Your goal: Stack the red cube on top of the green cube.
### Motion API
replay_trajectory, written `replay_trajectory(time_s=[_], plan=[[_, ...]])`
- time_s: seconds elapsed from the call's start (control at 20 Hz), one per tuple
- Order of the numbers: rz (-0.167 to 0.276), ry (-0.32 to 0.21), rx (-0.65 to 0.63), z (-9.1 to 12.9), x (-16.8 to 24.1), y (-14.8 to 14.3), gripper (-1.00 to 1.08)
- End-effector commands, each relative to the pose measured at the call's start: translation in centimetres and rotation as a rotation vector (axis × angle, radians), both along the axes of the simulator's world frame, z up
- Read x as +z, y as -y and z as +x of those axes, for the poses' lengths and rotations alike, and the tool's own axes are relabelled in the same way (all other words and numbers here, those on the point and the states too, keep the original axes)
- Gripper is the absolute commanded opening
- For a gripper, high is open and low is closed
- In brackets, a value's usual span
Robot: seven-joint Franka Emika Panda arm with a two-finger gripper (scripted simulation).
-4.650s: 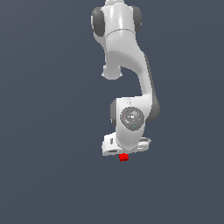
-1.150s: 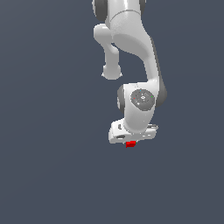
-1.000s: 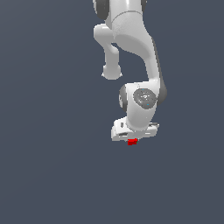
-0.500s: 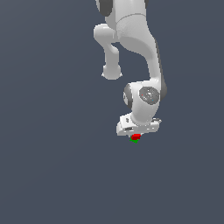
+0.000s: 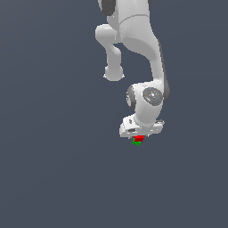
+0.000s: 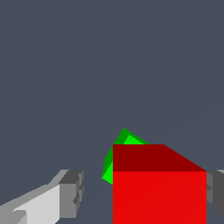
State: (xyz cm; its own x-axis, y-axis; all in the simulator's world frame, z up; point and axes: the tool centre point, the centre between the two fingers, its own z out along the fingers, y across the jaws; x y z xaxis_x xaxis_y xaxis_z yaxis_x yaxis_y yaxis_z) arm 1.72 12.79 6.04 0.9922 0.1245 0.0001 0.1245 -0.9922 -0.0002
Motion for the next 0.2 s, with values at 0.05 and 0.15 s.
replay_trajectory(time_s=[0.05, 0.15], plan=[[0.0, 0.0, 0.0, 0.0, 0.0, 0.0, 1.0], [0.0, 0.0, 0.0, 0.0, 0.0, 0.0, 1.0]])
